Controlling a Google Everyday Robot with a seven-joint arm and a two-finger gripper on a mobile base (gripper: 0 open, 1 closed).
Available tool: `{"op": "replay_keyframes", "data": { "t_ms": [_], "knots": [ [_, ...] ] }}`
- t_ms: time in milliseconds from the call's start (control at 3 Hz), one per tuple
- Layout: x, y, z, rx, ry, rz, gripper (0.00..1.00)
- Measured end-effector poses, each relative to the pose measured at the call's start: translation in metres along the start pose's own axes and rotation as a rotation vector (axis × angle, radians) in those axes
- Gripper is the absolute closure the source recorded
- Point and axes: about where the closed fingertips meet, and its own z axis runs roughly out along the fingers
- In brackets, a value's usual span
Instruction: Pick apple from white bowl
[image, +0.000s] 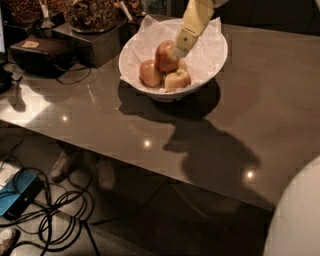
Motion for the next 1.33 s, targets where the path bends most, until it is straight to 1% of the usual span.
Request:
{"op": "replay_keyframes", "data": {
  "t_ms": [333,667,1000,1333],
  "knots": [
    [-0.012,-0.004,0.003,0.013,-0.045,0.012,0.00],
    [-0.021,-0.016,0.012,-0.001,-0.107,0.083,0.00],
    [-0.030,-0.024,0.026,-0.032,-0.125,0.128,0.13],
    [-0.035,-0.031,0.042,-0.053,-0.123,0.161,0.17]
  ]
}}
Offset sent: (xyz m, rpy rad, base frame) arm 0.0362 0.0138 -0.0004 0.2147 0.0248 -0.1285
